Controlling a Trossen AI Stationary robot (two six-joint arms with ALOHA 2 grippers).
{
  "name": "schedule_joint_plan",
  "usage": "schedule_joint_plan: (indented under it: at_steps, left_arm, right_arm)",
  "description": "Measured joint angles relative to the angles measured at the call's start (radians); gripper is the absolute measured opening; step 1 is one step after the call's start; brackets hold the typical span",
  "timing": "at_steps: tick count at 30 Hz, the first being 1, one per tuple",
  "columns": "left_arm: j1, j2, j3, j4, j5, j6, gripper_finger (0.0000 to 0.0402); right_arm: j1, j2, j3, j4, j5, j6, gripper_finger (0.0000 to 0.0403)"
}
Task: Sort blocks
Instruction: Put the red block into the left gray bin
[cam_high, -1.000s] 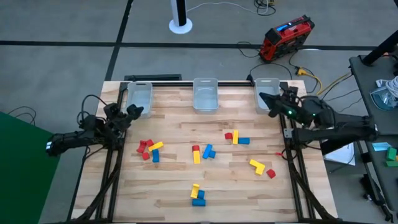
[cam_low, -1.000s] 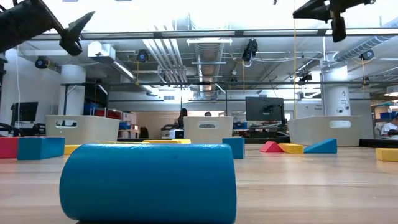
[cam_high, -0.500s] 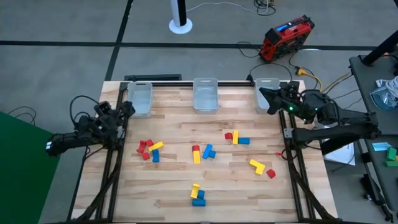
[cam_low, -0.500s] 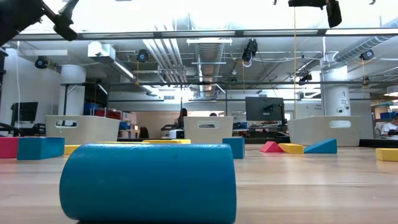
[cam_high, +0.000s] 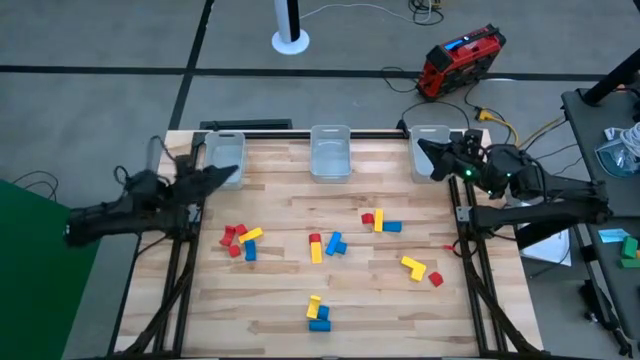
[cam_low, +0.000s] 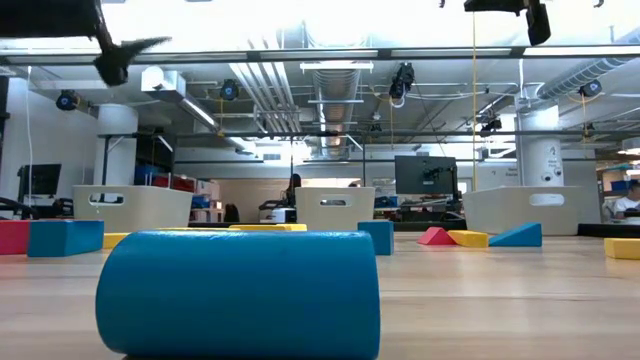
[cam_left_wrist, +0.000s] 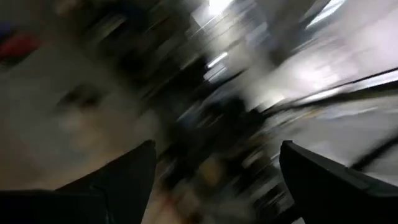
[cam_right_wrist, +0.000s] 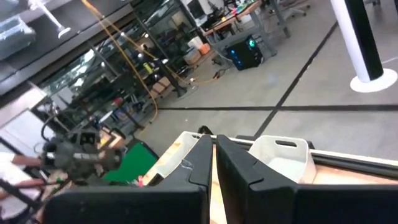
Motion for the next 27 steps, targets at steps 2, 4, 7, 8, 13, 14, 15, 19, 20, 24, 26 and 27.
schedule_joint_plan:
  at_steps: [2,4,7,8,13,14,15,19,20,24,26,27]
  left_arm:
    - [-0.001,0.079,0.098,-0.228,0.001,-0.056,0.0314]
    - [-0.001,0.166,0.190,-0.428,0.025,-0.096,0.0314]
    - [-0.001,0.300,0.310,-0.652,0.084,-0.133,0.0314]
    - [-0.001,0.339,0.345,-0.703,0.110,-0.140,0.0314]
    - [-0.012,0.519,0.490,-0.890,0.249,-0.147,0.0314]
    - [-0.020,0.548,0.511,-0.924,0.263,-0.149,0.0314]
    - [-0.028,0.576,0.528,-0.956,0.280,-0.151,0.0314]
    - [-0.080,0.663,0.575,-1.082,0.366,-0.197,0.0314]
    - [-0.099,0.680,0.579,-1.114,0.379,-0.216,0.0314]
    - [-0.179,0.732,0.577,-1.182,0.386,-0.304,0.0314]
    - [-0.199,0.755,0.563,-1.193,0.386,-0.339,0.0314]
    - [-0.205,0.768,0.556,-1.192,0.386,-0.346,0.0314]
  right_arm:
    - [-0.017,0.014,0.016,0.001,0.000,0.017,0.0013]
    - [-0.039,0.035,0.042,0.001,0.000,0.004,0.0013]
    - [-0.072,0.085,0.100,0.001,-0.003,-0.033,0.0013]
    - [-0.082,0.106,0.123,-0.002,-0.005,-0.047,0.0013]
    - [-0.122,0.225,0.275,-0.138,-0.008,-0.085,0.0013]
    - [-0.129,0.251,0.309,-0.189,-0.008,-0.086,0.0013]
    - [-0.137,0.279,0.344,-0.250,-0.008,-0.085,0.0013]
    - [-0.167,0.383,0.458,-0.439,-0.008,-0.077,0.0013]
    - [-0.175,0.406,0.479,-0.469,-0.008,-0.077,0.0013]
    - [-0.207,0.479,0.534,-0.521,-0.008,-0.090,0.0013]
    - [-0.224,0.506,0.546,-0.522,-0.008,-0.090,0.0013]
    - [-0.233,0.517,0.550,-0.522,-0.008,-0.090,0.0013]
